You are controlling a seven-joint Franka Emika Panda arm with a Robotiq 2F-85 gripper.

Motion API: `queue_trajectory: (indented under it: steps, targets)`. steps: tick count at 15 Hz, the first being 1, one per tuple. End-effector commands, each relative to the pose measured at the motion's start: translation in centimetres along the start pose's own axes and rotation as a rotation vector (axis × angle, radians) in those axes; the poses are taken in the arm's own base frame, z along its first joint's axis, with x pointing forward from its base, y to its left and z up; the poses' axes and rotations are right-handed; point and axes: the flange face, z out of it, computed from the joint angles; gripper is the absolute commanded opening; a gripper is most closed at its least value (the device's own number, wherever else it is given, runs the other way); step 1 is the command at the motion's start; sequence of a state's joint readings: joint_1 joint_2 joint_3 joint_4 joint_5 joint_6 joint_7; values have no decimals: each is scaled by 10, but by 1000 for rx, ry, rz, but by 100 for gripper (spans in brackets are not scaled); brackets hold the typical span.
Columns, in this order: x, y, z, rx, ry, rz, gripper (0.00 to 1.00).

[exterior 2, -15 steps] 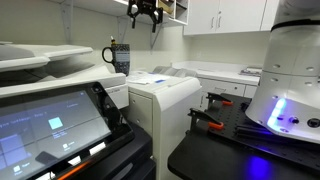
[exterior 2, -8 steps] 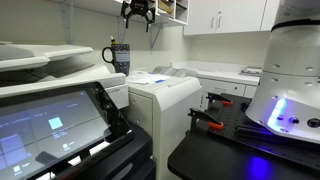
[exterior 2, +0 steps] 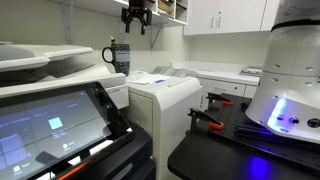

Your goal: Remove the orange pen from the mug

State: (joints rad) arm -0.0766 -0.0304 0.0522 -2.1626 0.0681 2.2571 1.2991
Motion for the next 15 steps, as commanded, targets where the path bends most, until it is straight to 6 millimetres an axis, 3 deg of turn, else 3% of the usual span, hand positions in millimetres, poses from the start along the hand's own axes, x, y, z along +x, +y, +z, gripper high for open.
queue_trajectory:
  steps: [1, 5, 6, 9, 15]
  targets:
    - [-2, -10, 3, -46, -59, 180, 84]
    - [-11, -23, 11, -57, -152, 361, 71]
    - [-13, -27, 13, -53, -177, 408, 74]
    - [-12, -38, 21, -43, -255, 541, 68]
    - [0, -44, 19, -10, -284, 595, 63]
